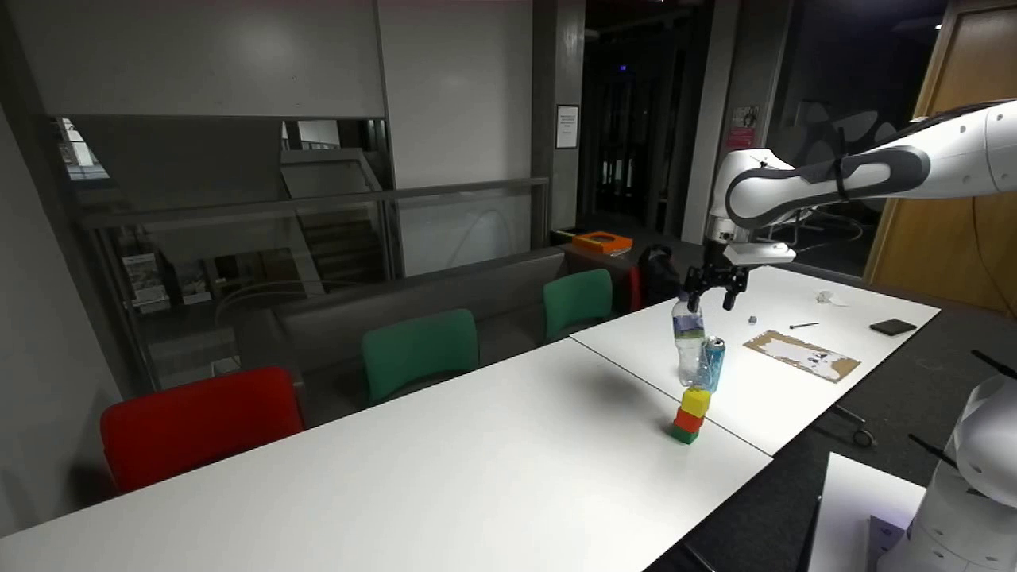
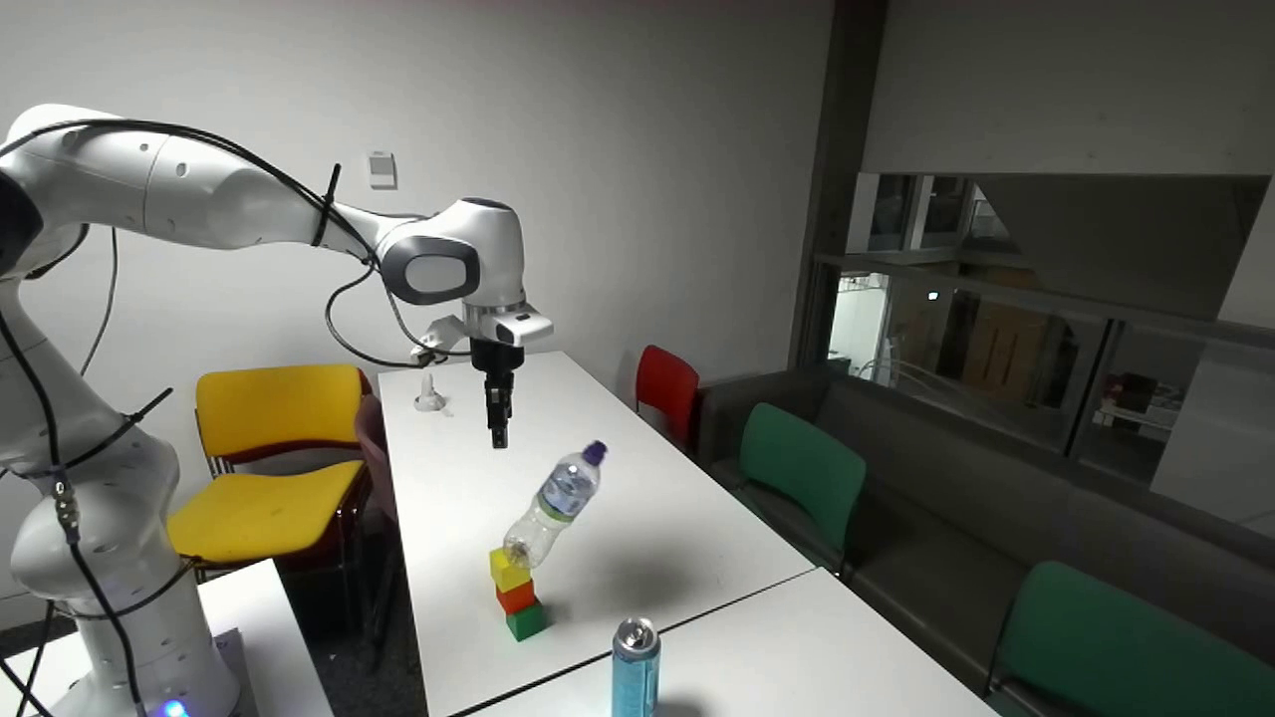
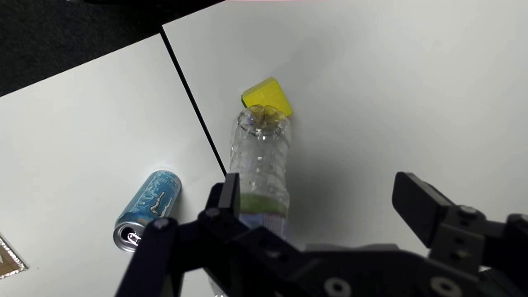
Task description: Put the bottle on the built tower
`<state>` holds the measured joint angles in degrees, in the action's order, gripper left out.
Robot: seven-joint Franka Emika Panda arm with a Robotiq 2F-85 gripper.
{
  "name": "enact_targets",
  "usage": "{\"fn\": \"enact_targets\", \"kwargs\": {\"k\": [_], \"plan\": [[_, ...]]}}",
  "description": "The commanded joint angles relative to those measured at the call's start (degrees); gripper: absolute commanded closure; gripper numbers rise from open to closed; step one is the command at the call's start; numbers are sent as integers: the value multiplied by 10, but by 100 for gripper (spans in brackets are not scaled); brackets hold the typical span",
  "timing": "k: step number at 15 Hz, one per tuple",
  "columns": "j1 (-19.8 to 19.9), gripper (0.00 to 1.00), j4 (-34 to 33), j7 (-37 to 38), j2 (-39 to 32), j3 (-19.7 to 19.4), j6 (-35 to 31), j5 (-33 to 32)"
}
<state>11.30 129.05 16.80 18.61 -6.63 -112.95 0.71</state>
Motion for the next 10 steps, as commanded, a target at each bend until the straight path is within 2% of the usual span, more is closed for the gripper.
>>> {"fn": "enact_targets", "kwargs": {"k": [1, 10], "plan": [[-1, 0, -14, -13, -11, -7, 4, 7], [-1, 0, -12, -13, -7, -7, 0, 7]]}}
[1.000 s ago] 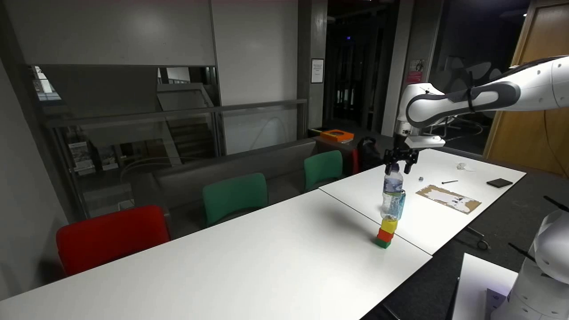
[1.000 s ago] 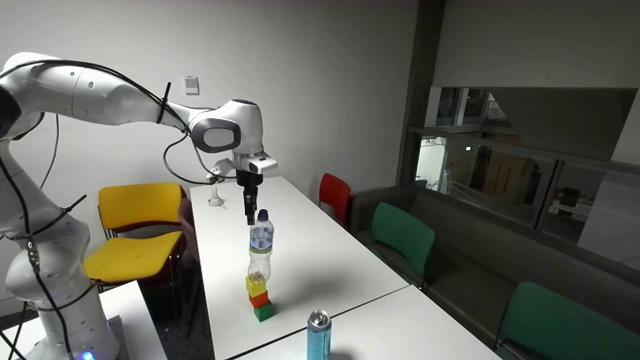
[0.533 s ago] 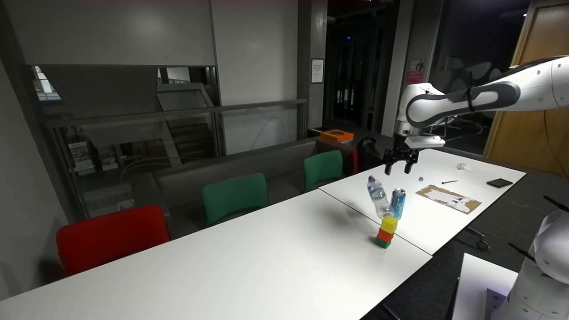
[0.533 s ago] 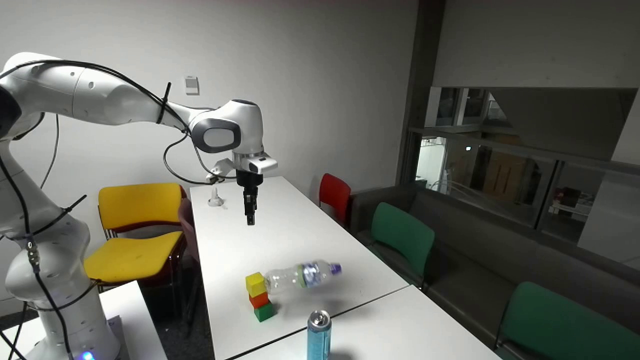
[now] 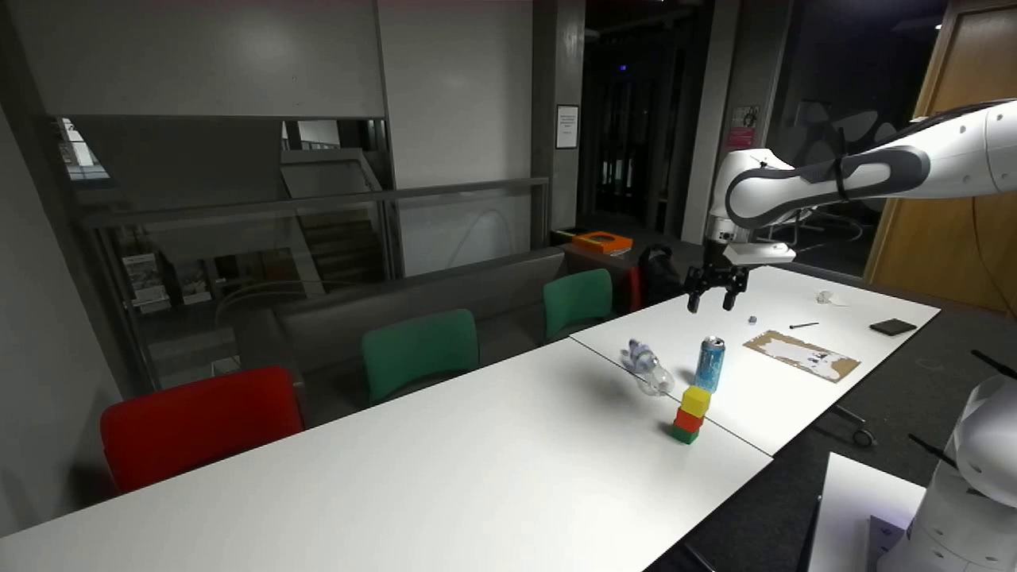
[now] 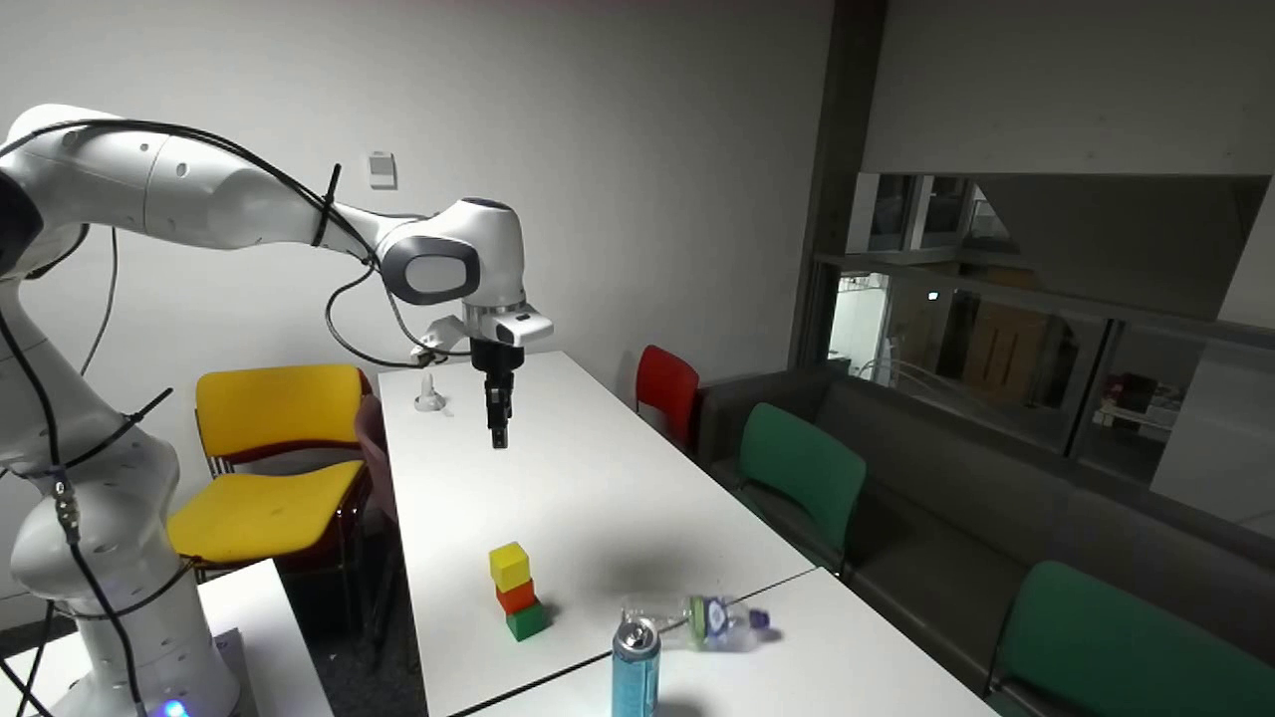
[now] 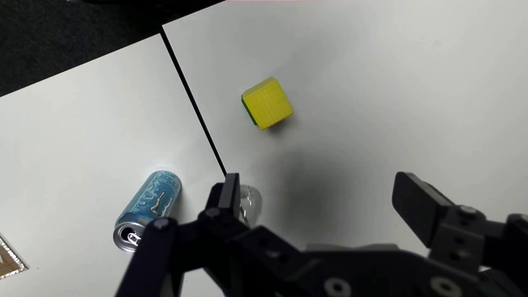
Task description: Put the bottle on the built tower
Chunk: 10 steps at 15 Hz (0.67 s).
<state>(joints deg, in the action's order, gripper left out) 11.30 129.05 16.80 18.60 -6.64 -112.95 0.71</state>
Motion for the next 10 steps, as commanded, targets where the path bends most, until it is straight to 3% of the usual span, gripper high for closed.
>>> {"fn": "enact_targets", "kwargs": {"k": [1, 10], "plan": [[-1, 0, -10, -13, -3, -7, -2, 8], [4, 0, 51, -8, 93, 1, -66, -9]]}}
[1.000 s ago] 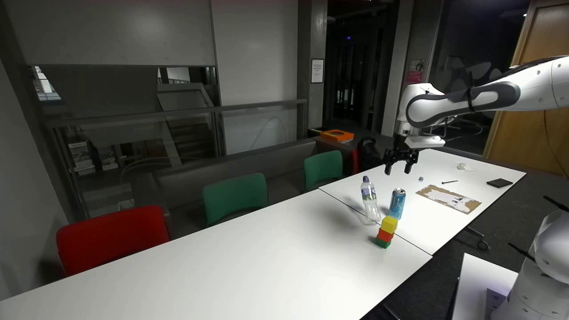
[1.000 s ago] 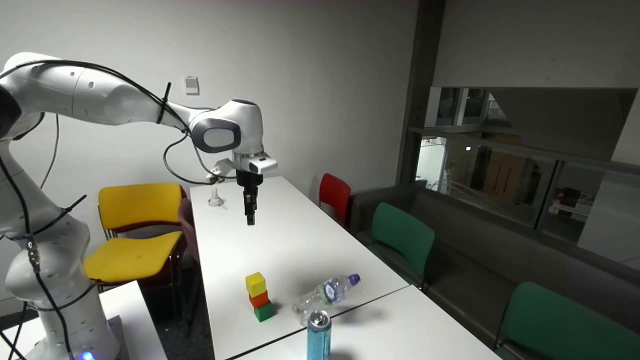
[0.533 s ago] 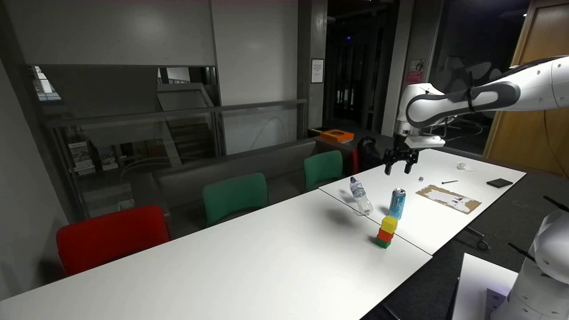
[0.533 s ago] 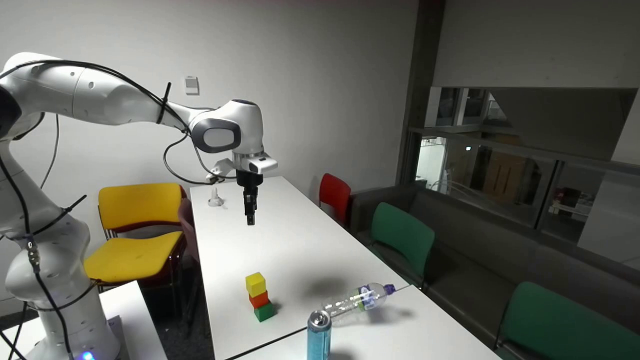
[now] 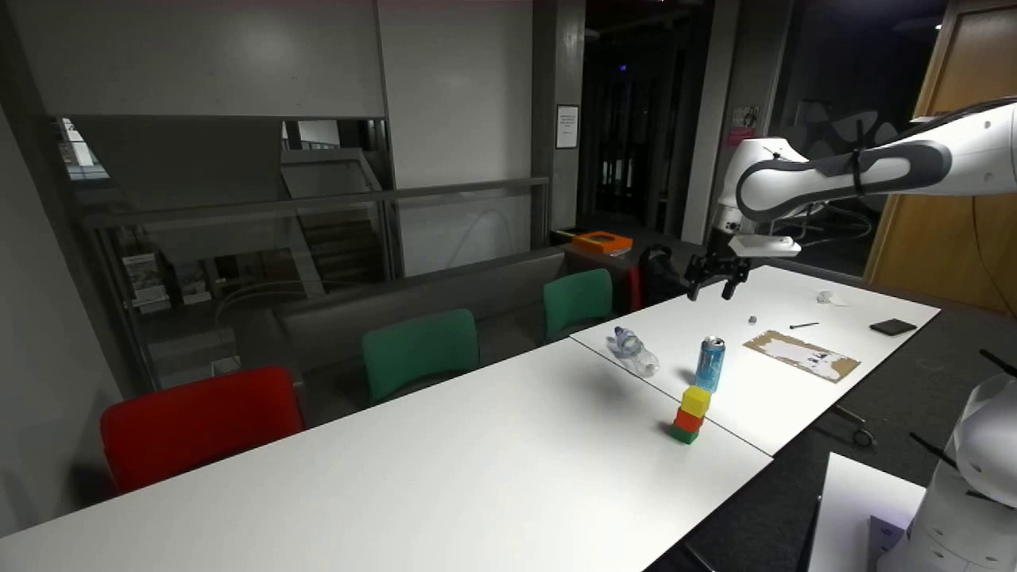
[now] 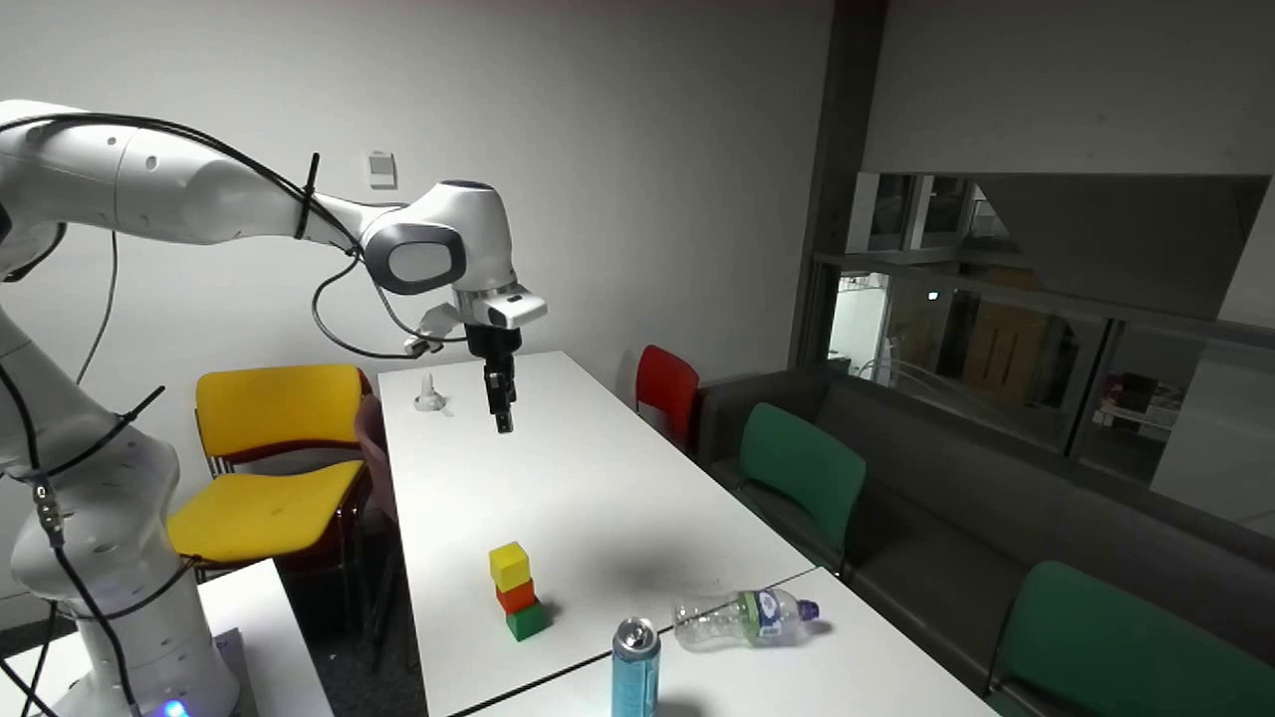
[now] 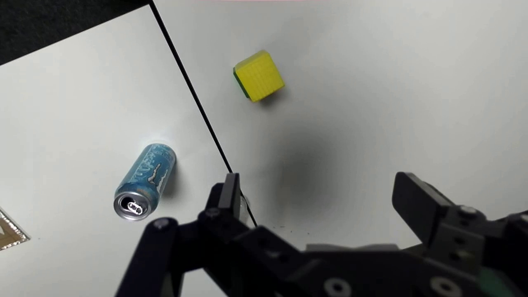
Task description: Put the bottle on the built tower
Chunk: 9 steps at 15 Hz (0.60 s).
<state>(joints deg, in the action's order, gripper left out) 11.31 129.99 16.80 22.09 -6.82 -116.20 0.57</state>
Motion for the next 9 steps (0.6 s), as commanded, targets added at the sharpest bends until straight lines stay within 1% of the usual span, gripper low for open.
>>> {"fn": "enact_targets", "kwargs": {"k": [1, 6, 9], "plan": [[5, 0, 51, -9, 72, 5, -45, -11], [11, 0, 118, -13, 162, 22, -102, -42], [11, 0, 148, -13, 206, 29, -124, -47]]}}
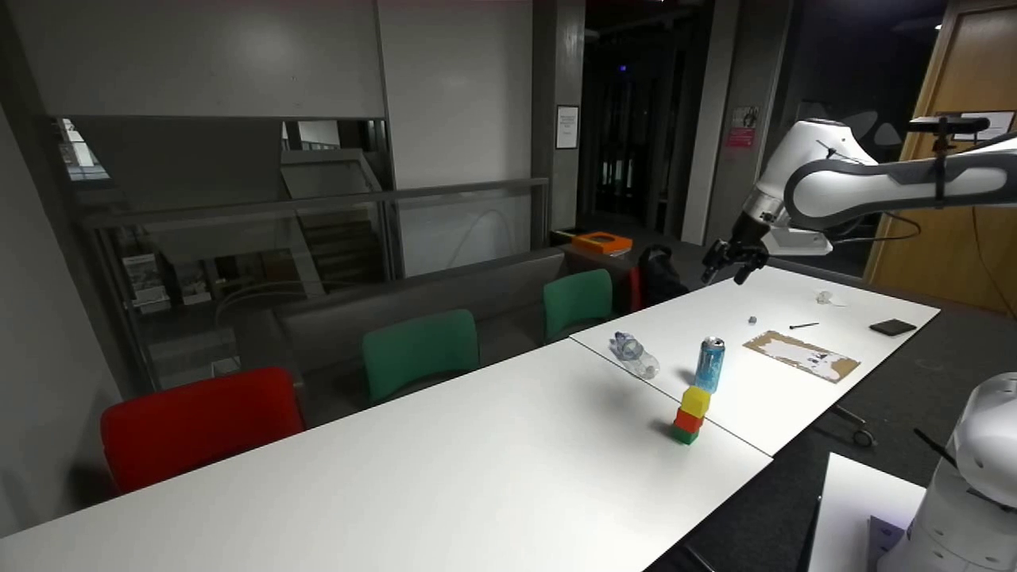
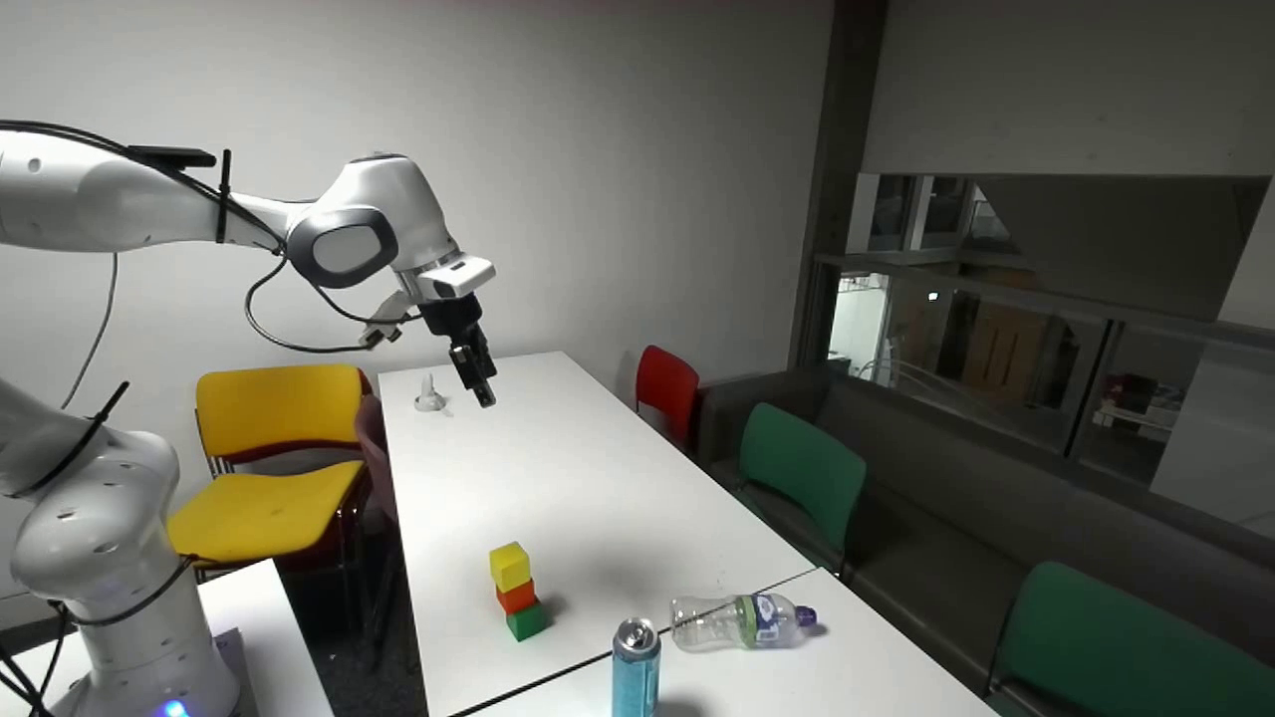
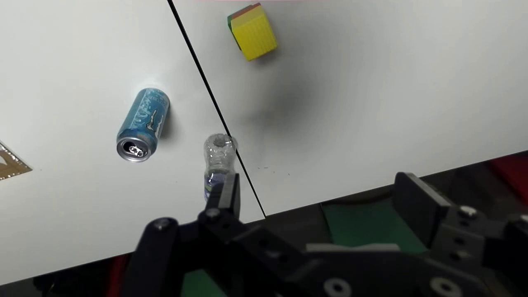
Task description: Put the bottle on the built tower
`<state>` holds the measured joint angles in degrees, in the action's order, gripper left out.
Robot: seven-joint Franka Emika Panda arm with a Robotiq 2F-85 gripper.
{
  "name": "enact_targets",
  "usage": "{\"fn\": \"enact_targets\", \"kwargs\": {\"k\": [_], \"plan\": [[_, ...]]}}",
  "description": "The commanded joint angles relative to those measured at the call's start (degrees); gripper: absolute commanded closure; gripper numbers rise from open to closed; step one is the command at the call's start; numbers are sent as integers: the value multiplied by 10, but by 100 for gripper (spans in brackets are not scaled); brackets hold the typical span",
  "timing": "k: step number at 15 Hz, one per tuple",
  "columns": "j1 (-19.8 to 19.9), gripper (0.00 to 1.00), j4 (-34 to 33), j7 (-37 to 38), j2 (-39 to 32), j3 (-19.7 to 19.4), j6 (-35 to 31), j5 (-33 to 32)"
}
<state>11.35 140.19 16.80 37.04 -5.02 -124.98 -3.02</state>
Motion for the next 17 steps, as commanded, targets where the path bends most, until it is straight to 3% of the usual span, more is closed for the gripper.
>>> {"fn": "enact_targets", "kwargs": {"k": [1, 2, 6, 17], "plan": [[9, 0, 54, -14, 68, 12, -42, -9], [7, 0, 20, -5, 30, 11, -13, 3], [8, 0, 41, -5, 60, 14, -17, 4], [8, 0, 42, -5, 60, 14, -18, 3]]}}
